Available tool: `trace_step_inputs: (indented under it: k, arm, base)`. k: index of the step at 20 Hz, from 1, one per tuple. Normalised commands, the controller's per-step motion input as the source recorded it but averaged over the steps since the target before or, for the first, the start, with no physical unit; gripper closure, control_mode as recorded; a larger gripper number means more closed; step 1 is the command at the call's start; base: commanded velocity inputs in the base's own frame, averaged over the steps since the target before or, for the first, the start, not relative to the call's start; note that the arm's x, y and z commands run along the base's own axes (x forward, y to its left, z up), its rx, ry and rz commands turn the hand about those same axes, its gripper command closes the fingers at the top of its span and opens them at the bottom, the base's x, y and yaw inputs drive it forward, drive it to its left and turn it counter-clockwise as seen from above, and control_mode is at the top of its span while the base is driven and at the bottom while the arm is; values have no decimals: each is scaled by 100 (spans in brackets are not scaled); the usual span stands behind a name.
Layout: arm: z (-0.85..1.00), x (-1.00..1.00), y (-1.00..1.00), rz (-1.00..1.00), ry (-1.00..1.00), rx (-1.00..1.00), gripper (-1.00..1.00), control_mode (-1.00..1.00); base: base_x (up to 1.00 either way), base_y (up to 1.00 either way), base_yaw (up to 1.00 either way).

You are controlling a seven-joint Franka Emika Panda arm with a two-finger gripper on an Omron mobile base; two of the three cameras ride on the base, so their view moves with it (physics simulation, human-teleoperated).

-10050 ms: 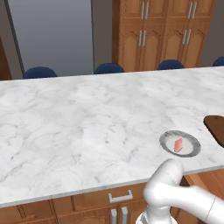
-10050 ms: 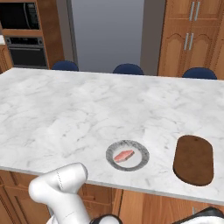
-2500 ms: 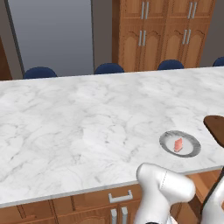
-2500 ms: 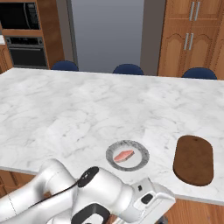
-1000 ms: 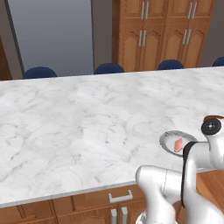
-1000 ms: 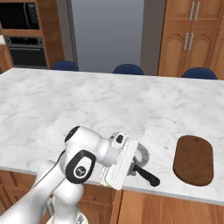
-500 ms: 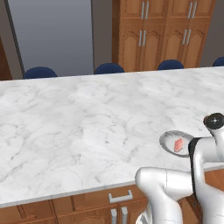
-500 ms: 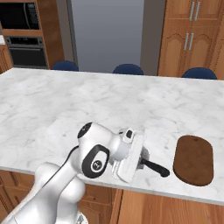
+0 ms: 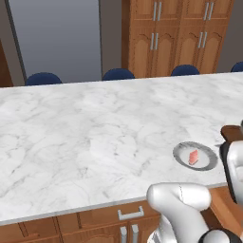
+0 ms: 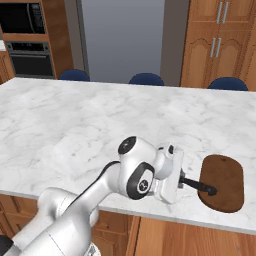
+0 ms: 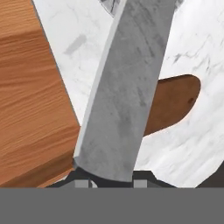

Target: Pick up the knife from the drawer and place it on the cutting board. Then place the meat from the plate to the cutting board.

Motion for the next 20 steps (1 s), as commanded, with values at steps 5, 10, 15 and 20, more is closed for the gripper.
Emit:
trace_step_inputs:
  k: [5, 10, 15, 20]
  arm:
    - [-15, 38, -59, 1, 15, 8, 100, -100]
    - [-24, 60, -51, 1, 17, 15, 100, -100]
    - [-33, 52, -40, 5, 4, 20, 100, -100]
    - [-26, 36, -34, 4, 0, 19, 100, -100]
  base:
    - [0, 0, 0]
    - [0, 0, 0]
    - [0, 0, 0]
    - [0, 0, 0]
